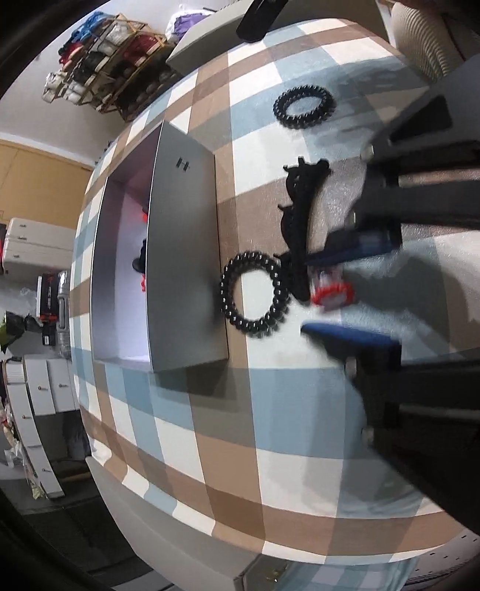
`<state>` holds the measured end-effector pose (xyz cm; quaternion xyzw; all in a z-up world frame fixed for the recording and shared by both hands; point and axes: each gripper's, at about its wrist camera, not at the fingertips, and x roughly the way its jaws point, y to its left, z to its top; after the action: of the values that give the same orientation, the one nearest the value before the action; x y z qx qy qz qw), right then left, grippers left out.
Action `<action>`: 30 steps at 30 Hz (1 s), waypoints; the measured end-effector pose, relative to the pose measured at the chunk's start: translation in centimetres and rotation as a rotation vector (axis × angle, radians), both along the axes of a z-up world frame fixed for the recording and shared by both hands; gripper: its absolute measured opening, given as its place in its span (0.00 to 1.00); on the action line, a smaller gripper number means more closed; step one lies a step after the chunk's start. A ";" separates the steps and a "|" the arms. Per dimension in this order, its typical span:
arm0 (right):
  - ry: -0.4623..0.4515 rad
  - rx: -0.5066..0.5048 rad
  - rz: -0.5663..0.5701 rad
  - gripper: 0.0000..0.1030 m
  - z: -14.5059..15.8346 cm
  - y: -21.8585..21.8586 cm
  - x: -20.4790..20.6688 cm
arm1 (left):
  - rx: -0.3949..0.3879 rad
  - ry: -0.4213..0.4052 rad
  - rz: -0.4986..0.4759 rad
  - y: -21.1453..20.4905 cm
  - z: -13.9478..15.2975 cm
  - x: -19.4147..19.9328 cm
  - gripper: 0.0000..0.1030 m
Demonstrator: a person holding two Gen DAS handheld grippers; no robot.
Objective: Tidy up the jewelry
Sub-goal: 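Close the left gripper on the red ring charm while the right gripper holds the coil, then carry the charm and the coil over the box with both grippers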
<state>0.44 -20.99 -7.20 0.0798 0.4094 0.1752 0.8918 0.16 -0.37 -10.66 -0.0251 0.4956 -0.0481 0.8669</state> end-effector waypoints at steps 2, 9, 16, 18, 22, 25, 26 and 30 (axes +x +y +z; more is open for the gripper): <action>0.012 -0.010 -0.018 0.29 -0.3 -0.2 0.2 | 0.023 -0.007 -0.013 -0.4 0.2 -0.2 0.15; 0.097 -0.191 -0.084 0.38 -2.7 0.1 1.6 | 0.017 -0.013 -0.012 0.1 0.8 -0.7 0.15; 0.181 -0.286 -0.048 0.37 -5.2 1.5 2.4 | -0.019 -0.076 0.012 1.5 2.5 -1.5 0.15; 0.190 -0.296 -0.046 0.37 -5.6 1.6 2.6 | -0.036 -0.088 0.011 1.7 2.9 -1.7 0.15; 0.160 -0.356 -0.041 0.35 -5.7 2.4 2.4 | -0.062 -0.102 0.010 2.1 3.4 -1.9 0.15; 0.146 -0.375 -0.017 0.22 -5.6 3.1 2.1 | -0.076 -0.107 0.012 2.4 3.5 -1.9 0.15; 0.140 -0.385 -0.008 0.19 -5.6 3.4 2.0 | -0.083 -0.108 0.013 2.5 3.6 -1.9 0.15; 0.109 -0.439 0.037 0.09 -5.6 4.8 1.4 | -0.096 -0.122 0.012 2.8 4.0 -2.1 0.15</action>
<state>1.80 -16.23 -12.83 -0.1146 0.4867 0.0936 0.8610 -1.92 2.43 -6.70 -0.0668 0.4388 -0.0682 0.8935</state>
